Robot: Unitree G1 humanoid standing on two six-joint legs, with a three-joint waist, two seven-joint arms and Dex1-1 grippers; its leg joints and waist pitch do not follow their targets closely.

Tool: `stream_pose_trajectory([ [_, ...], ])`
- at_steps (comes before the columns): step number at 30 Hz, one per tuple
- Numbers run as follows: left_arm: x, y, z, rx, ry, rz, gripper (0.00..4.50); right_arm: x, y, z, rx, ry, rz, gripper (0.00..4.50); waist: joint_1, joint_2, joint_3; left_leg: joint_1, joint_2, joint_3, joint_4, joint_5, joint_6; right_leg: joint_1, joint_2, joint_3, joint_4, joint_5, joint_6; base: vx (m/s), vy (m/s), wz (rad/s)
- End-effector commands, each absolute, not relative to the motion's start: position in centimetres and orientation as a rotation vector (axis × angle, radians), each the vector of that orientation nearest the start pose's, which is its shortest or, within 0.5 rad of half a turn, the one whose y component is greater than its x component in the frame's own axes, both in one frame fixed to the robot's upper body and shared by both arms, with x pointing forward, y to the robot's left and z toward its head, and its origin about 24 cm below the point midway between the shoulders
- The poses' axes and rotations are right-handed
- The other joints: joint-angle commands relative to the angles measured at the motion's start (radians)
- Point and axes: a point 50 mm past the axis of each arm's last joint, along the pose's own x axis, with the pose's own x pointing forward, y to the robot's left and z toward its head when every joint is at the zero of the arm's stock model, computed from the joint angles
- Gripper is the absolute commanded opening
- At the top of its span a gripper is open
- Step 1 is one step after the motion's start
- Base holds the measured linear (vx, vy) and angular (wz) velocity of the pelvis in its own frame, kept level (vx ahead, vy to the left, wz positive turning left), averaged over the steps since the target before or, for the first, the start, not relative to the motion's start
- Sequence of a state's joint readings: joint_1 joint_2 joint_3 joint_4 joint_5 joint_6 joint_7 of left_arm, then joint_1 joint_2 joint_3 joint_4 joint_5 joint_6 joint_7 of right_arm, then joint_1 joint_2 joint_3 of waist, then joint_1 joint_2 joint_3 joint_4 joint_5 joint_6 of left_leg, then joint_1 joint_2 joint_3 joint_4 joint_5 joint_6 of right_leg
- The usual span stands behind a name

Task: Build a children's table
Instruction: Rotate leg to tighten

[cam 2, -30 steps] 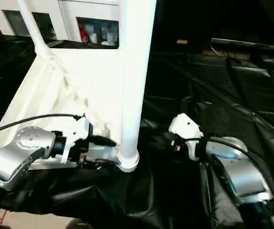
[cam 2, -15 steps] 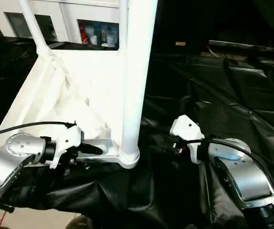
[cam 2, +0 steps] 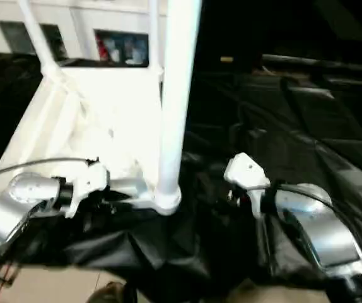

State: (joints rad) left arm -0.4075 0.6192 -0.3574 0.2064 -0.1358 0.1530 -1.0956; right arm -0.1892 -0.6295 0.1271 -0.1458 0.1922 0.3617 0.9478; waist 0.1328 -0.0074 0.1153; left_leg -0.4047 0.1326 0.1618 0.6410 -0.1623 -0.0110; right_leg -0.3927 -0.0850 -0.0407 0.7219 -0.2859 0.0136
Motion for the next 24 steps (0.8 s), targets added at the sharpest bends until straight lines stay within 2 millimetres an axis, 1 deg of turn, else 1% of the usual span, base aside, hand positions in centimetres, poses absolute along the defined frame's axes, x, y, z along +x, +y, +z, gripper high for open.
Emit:
stream_pose_trajectory([
  [1, 28.3, 16.6, 6.3, 0.508, 0.425, -1.278, 0.18, 25.6, -18.2, 9.4, -0.393, 0.297, 1.043, 3.01, 0.013, -0.012, -0.053, -0.012, -0.008, -0.087, 0.026, -0.005, -0.009, 0.055, -0.127, 0.133, -0.234, -0.833, -0.066, 0.065, -0.094, -0.05],
  [2, 28.4, 16.5, 6.3, 0.505, 0.422, -1.281, 0.13, 25.6, -18.2, 9.4, -0.393, 0.297, 1.043, 3.01, 0.01, 0.002, -0.057, 0.034, 0.066, -0.071, -0.076, -0.15, -0.041, 0.014, -0.046, 0.063, -0.175, -0.477, -0.14, 0.0, 0.0, 0.0],
  [3, 28.4, 16.4, 6.3, 0.499, 0.421, -1.282, 0.13, 25.6, -18.2, 9.4, -0.392, 0.297, 1.043, 3.01, -0.001, 0.009, -0.064, 0.042, 0.082, -0.074, -0.098, -0.225, -0.039, 0.017, -0.035, 0.053, -0.153, -0.368, -0.172, 0.0, 0.0, 0.0],
  [4, 28.4, 16.4, 6.3, 0.499, 0.42, -1.283, 0.1, 25.6, -18.2, 9.4, -0.392, 0.297, 1.043, 3.01, -0.005, 0.024, -0.077, 0.046, 0.093, -0.076, -0.106, -0.258, -0.034, 0.024, -0.043, 0.049, -0.141, -0.254, -0.209, 0.0, 0.0, 0.0],
  [5, 28.5, 16.3, 6.4, 0.495, 0.416, -1.285, 0.05, 25.6, -18.2, 9.4, -0.39, 0.296, 1.041, 3.01, -0.018, 0.027, -0.081, 0.037, 0.1, -0.071, -0.117, -0.283, -0.016, 0.039, -0.051, 0.043, -0.137, -0.104, -0.253, 0.0, 0.0, 0.0],
  [6, 28.5, 16.2, 6.4, 0.493, 0.414, -1.286, 0.05, 25.6, -18.1, 9.4, -0.39, 0.295, 1.04, 3.01, -0.024, 0.028, -0.078, 0.034, 0.099, -0.065, -0.122, -0.327, -0.006, 0.043, -0.06, 0.04, -0.148, -0.12, -0.262, 0.0, 0.0, 0.0],
  [7, 28.6, 15.8, 6.4, 0.493, 0.409, -1.292, 0.05, 25.7, -18.0, 9.3, -0.388, 0.285, 1.027, 3.01, -0.029, 0.024, -0.076, 0.035, 0.096, -0.06, -0.119, -0.345, -0.007, 0.043, -0.067, 0.043, -0.154, -0.145, -0.263, 0.0, 0.0, 0.0],
  [8, 28.6, 15.8, 6.4, 0.493, 0.409, -1.292, 0.05, 25.7, -18.0, 9.3, -0.388, 0.285, 1.027, 3.01, -0.031, 0.018, -0.076, 0.03, 0.09, -0.056, -0.117, -0.332, -0.007, 0.05, -0.077, 0.047, -0.163, -0.187, -0.255, 0.0, 0.0, 0.0],
  [9, 28.6, 15.6, 6.3, 0.496, 0.406, -1.296, 0.05, 25.7, -17.9, 9.2, -0.387, 0.277, 1.017, 3.01, -0.032, 0.017, -0.075, 0.029, 0.09, -0.052, -0.116, -0.31, -0.004, 0.048, -0.079, 0.049, -0.17, -0.214, -0.242, 0.0, 0.0, 0.0],
  [10, 28.6, 15.4, 6.3, 0.501, 0.405, -1.3, 0.05, 25.8, -17.8, 9.2, -0.383, 0.273, 1.009, 3.01, -0.035, 0.015, -0.074, 0.028, 0.091, -0.049, -0.118, -0.295, -0.002, 0.046, -0.077, 0.05, -0.172, -0.228, -0.233, 0.0, 0.0, 0.0],
  [11, 28.7, 15.2, 6.1, 0.518, 0.408, -1.303, 0.05, 25.9, -17.8, 9.0, -0.371, 0.275, 1.001, 3.01, -0.036, 0.014, -0.074, 0.031, 0.093, -0.044, -0.117, -0.288, -0.001, 0.042, -0.075, 0.051, -0.175, -0.231, -0.227, 0.0, 0.0, 0.0],
  [13, 28.8, 15.0, 6.0, 0.531, 0.41, -1.306, 0.0, 26.0, -17.8, 8.9, -0.362, 0.276, 0.995, 3.28, -0.037, 0.015, -0.075, 0.035, 0.094, -0.039, -0.118, -0.28, -0.001, 0.041, -0.074, 0.051, -0.175, -0.223, -0.226, 0.0, 0.0, 0.0],
  [14, 29.1, 14.4, 6.0, 0.534, 0.397, -1.307, 0.0, 26.1, -17.8, 8.8, -0.342, 0.28, 0.988, 3.35, -0.038, 0.014, -0.076, 0.037, 0.095, -0.035, -0.117, -0.271, 0.001, 0.039, -0.073, 0.052, -0.176, -0.205, -0.23, 0.0, 0.0, 0.0],
  [15, 29.2, 14.1, 6.2, 0.527, 0.387, -1.307, 0.0, 26.1, -17.8, 8.8, -0.332, 0.281, 0.986, 3.37, -0.037, 0.016, -0.076, 0.039, 0.096, -0.034, -0.117, -0.271, 0.001, 0.037, -0.072, 0.051, -0.175, -0.2, -0.234, 0.0, 0.0, 0.0],
  [16, 29.3, 13.9, 6.2, 0.525, 0.382, -1.305, 0.0, 26.1, -17.8, 8.9, -0.331, 0.282, 0.987, 3.59, -0.034, 0.015, -0.075, 0.04, 0.096, -0.031, -0.117, -0.272, 0.003, 0.036, -0.071, 0.052, -0.176, -0.191, -0.237, 0.0, 0.0, 0.0],
  [17, 29.4, 13.8, 6.3, 0.523, 0.377, -1.303, 0.0, 26.1, -17.8, 8.9, -0.329, 0.282, 0.988, 3.71, -0.03, 0.017, -0.076, 0.04, 0.098, -0.03, -0.118, -0.271, 0.002, 0.037, -0.073, 0.052, -0.176, -0.189, -0.236, 0.0, 0.0, 0.0],
  [18, 29.5, 13.6, 6.4, 0.522, 0.372, -1.294, 0.0, 26.1, -17.7, 8.9, -0.329, 0.282, 0.989, 3.71, -0.029, 0.016, -0.076, 0.039, 0.098, -0.03, -0.118, -0.269, 0.002, 0.038, -0.072, 0.052, -0.175, -0.187, -0.235, 0.0, 0.0, 0.0],
  [19, 29.8, 13.5, 6.4, 0.522, 0.365, -1.274, 0.0, 26.1, -17.7, 9.0, -0.334, 0.281, 0.991, 3.82, -0.028, 0.018, -0.076, 0.039, 0.098, -0.03, -0.119, -0.27, 0.001, 0.038, -0.072, 0.052, -0.174, -0.188, -0.234, 0.0, 0.0, 0.0],
  [20, 29.9, 13.5, 6.4, 0.51, 0.377, -1.27, 0.0, 26.2, -17.8, 9.0, -0.342, 0.276, 0.982, 3.82, -0.025, 0.017, -0.076, 0.041, 0.098, -0.029, -0.119, -0.276, -0.001, 0.036, -0.072, 0.052, -0.176, -0.195, -0.229, 0.0, 0.0, 0.0],
  [21, 29.9, 13.5, 6.4, 0.51, 0.377, -1.27, 0.0, 26.2, -17.8, 9.0, -0.342, 0.276, 0.982, 4.03, -0.024, 0.018, -0.075, 0.041, 0.098, -0.028, -0.12, -0.281, -0.004, 0.035, -0.072, 0.053, -0.177, -0.198, -0.228, 0.0, 0.0, 0.0],
  [22, 29.9, 13.5, 6.4, 0.5, 0.387, -1.268, 0.0, 26.2, -17.8, 9.1, -0.347, 0.271, 0.974, 4.03, -0.024, 0.016, -0.075, 0.038, 0.098, -0.029, -0.121, -0.279, -0.006, 0.038, -0.073, 0.053, -0.176, -0.201, -0.224, 0.0, 0.0, 0.0],
  [24, 30.2, 13.5, 6.4, 0.506, 0.375, -1.251, 0.0, 26.1, -17.7, 9.1, -0.348, 0.27, 0.976, 4.03, -0.025, 0.018, -0.073, 0.038, 0.097, -0.029, -0.122, -0.289, -0.007, 0.036, -0.074, 0.053, -0.179, -0.221, -0.218, 0.0, 0.0, 0.0],
])
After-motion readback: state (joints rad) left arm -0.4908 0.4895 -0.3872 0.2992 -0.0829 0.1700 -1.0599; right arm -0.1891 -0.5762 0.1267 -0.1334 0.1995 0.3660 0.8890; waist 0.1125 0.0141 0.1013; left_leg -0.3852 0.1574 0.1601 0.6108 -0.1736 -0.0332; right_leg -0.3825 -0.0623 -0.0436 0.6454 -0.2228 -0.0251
